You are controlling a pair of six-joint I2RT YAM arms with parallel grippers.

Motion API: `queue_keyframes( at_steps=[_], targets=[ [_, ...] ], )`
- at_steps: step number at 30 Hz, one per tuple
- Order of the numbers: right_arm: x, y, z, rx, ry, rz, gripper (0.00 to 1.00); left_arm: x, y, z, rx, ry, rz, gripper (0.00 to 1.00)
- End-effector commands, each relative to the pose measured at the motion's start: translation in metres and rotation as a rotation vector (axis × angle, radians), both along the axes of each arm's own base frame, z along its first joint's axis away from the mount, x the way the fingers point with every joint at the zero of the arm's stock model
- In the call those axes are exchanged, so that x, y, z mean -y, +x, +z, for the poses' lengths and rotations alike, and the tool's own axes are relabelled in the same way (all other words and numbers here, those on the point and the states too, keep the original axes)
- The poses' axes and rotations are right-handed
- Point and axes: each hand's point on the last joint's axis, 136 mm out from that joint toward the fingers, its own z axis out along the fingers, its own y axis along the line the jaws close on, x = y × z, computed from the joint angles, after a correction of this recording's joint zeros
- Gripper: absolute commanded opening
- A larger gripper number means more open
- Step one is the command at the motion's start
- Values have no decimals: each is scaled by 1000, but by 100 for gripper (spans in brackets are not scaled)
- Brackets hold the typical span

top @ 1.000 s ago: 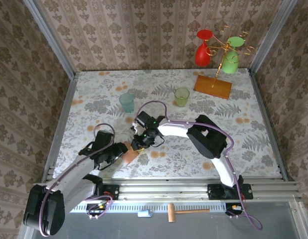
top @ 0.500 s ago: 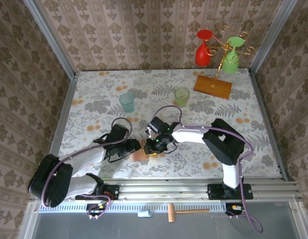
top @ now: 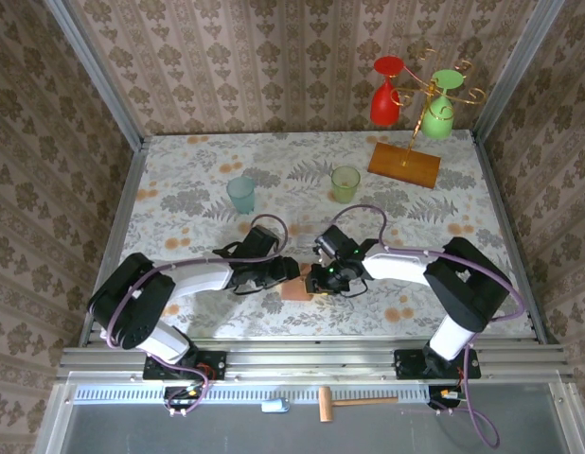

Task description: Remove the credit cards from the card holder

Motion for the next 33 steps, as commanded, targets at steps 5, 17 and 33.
queue_keyframes(
  at_steps=[5,17,33],
  targets=[
    [25,-5,0,-4,-38,-44,23,14,-9,5,-23,-38,-13,50],
    [15,-28,3,-43,7,-11,23,19,-25,7,-46,-76,-20,49],
    [30,-31,1,-19,-101,-30,23,3,-37,4,-61,-37,11,51]
  ],
)
